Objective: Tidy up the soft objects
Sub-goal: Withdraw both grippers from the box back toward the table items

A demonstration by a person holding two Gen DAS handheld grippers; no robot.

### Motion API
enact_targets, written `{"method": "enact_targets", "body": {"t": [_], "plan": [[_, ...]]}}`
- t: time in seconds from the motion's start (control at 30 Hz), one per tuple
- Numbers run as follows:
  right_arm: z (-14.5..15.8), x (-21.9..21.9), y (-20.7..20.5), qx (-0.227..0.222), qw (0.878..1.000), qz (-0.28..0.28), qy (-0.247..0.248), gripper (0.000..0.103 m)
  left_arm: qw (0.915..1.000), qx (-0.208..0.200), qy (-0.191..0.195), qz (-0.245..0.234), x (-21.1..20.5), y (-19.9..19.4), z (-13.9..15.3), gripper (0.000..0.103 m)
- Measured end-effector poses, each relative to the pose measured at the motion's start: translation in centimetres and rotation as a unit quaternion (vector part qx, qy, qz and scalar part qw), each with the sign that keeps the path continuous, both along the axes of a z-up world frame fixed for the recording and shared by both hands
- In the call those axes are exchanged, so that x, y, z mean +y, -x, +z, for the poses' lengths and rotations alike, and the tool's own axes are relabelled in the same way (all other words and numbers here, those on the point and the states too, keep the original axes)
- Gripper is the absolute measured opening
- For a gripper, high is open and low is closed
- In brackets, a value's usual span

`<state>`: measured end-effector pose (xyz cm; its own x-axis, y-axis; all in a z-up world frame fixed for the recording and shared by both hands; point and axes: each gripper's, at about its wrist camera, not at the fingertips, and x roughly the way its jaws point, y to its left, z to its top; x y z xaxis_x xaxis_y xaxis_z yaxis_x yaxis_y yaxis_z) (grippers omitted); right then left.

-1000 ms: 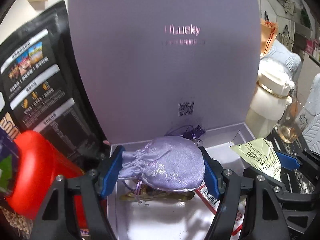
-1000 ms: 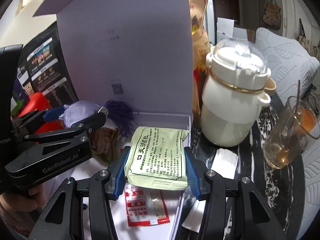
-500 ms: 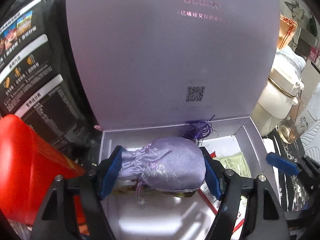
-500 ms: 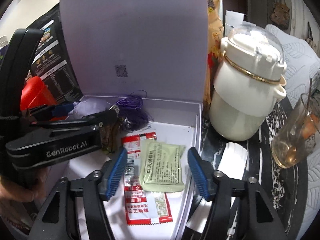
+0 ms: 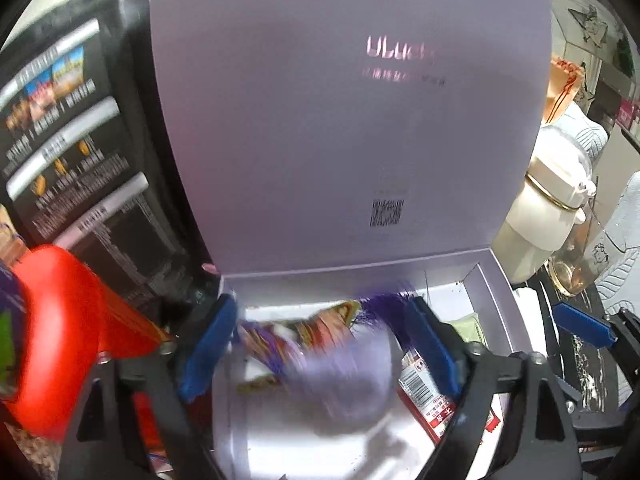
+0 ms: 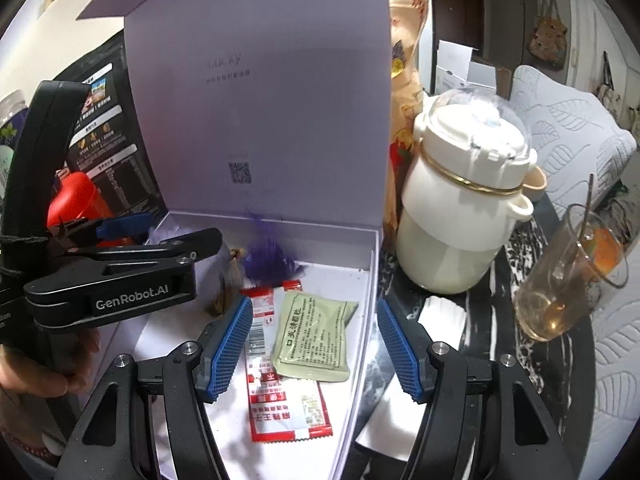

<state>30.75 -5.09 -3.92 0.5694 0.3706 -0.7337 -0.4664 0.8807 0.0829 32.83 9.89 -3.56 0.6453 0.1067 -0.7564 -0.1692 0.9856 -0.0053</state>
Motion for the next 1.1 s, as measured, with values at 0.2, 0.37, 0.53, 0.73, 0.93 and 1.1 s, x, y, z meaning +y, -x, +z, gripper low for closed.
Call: {"method": "enact_targets", "body": {"t": [0.2, 0.37, 0.53, 0.73, 0.93, 1.1], "plan": [[1.5, -1.1, 0.6, -0.007, 1.0, -0.012, -0.007, 0.065, 0.9998, -0.018, -0.008, -0.009, -0.9, 1.6, 2.9, 0.099], [3.8, -2.3, 1.7, -0.024, 0.999, -0.023, -0.018, 0.065, 0.9991, -0.036, 0.0, -0.021, -1.6, 3.3, 5.5, 0.099], [6.9, -3.2, 3.4, -0.051, 0.998, -0.027, -0.027, 0.065, 0.9971, -0.067, -0.007, -0.035, -3.0, 5.9, 9.0, 0.099], [10.5, -4.2, 6.0, -0.084, 0.995, -0.034, -0.042, 0.065, 0.9934, -0.105, -0.012, -0.046, -4.0, 9.1, 12.9, 0.099], [13.6, -4.8, 9.7, -0.12, 0.991, -0.035, -0.044, 0.065, 0.9886, -0.139, -0.015, -0.056, -5.7, 11.9, 15.2, 0.099], [15.6, -5.4, 12.7, -0.155, 0.986, -0.042, -0.037, 0.068, 0.9845, -0.165, -0.016, -0.057, -6.2, 14.5, 16.5, 0.099]]}}
